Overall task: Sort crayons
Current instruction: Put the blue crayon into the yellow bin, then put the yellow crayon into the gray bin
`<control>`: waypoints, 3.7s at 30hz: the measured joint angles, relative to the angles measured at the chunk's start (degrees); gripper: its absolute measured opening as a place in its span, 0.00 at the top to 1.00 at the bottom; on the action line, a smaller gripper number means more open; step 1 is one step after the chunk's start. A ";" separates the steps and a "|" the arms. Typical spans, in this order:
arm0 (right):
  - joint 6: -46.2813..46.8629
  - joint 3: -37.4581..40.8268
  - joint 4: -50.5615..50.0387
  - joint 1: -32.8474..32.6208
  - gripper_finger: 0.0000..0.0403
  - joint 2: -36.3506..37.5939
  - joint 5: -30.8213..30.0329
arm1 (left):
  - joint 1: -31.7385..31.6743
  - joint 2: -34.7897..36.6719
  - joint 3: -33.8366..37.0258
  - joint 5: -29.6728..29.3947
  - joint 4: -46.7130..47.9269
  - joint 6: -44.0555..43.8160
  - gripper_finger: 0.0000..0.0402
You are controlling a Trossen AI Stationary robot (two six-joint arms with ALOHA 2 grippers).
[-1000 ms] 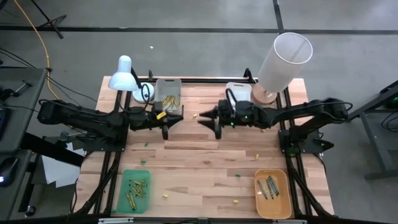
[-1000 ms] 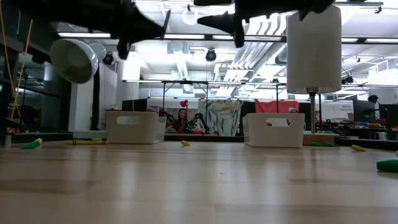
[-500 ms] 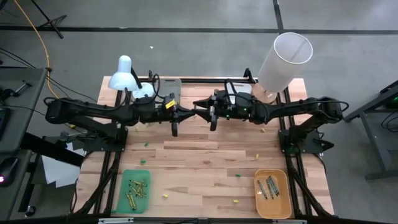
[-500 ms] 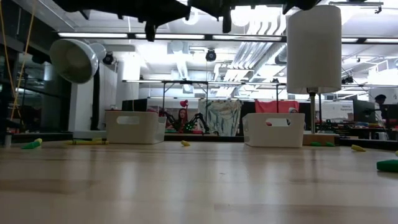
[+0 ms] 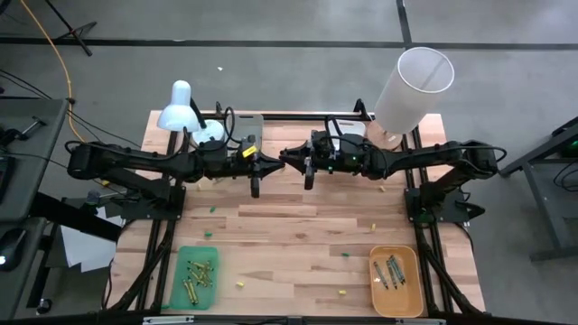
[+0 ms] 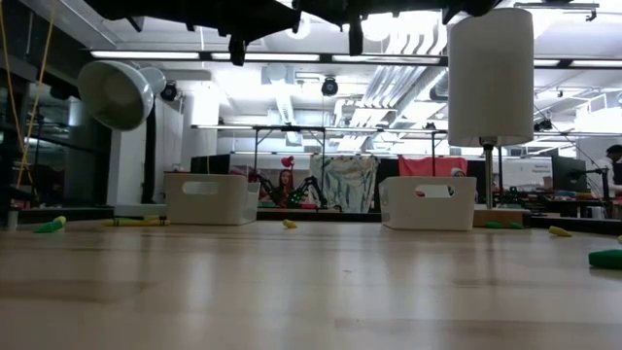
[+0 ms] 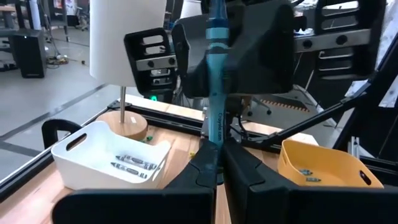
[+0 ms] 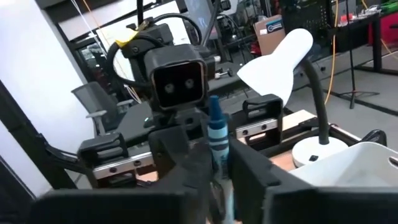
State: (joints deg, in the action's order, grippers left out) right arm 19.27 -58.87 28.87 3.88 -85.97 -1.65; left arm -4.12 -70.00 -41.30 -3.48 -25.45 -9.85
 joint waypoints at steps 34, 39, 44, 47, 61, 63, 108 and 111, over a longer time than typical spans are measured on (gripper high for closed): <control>25.45 12.18 -39.38 -16.03 1.00 14.73 5.69 | -7.17 21.94 8.95 -2.34 18.42 -8.74 0.63; 48.57 14.32 -41.37 -31.88 1.00 14.75 -1.72 | -7.15 22.01 9.97 -2.34 18.49 -9.55 0.63; 74.67 13.06 -48.40 -47.56 1.00 13.89 -13.33 | -7.13 22.01 9.97 -2.32 18.43 -9.55 0.63; 86.22 11.07 -53.66 -55.33 1.00 11.97 -15.91 | -7.13 22.01 9.97 -2.32 18.45 -9.55 0.63; 102.89 8.70 -69.95 -62.26 1.00 -0.43 -0.03 | -7.13 22.01 9.98 -3.05 18.30 -9.53 0.63; 103.41 8.70 -72.21 -61.20 1.00 -1.44 1.42 | -7.13 22.01 9.99 -3.11 18.32 -9.55 0.63; 89.02 -1.35 -83.87 -58.77 0.50 9.21 -6.68 | -8.69 22.16 9.99 -3.16 18.29 -9.53 0.63; 85.00 -1.88 -83.84 -55.61 0.50 12.96 -17.85 | -9.01 22.64 9.99 -2.63 18.27 -9.60 0.63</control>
State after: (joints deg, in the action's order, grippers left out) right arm 104.27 -60.75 -54.97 -51.72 -73.02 -19.49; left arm -13.13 -47.36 -31.31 -6.11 -7.18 -19.45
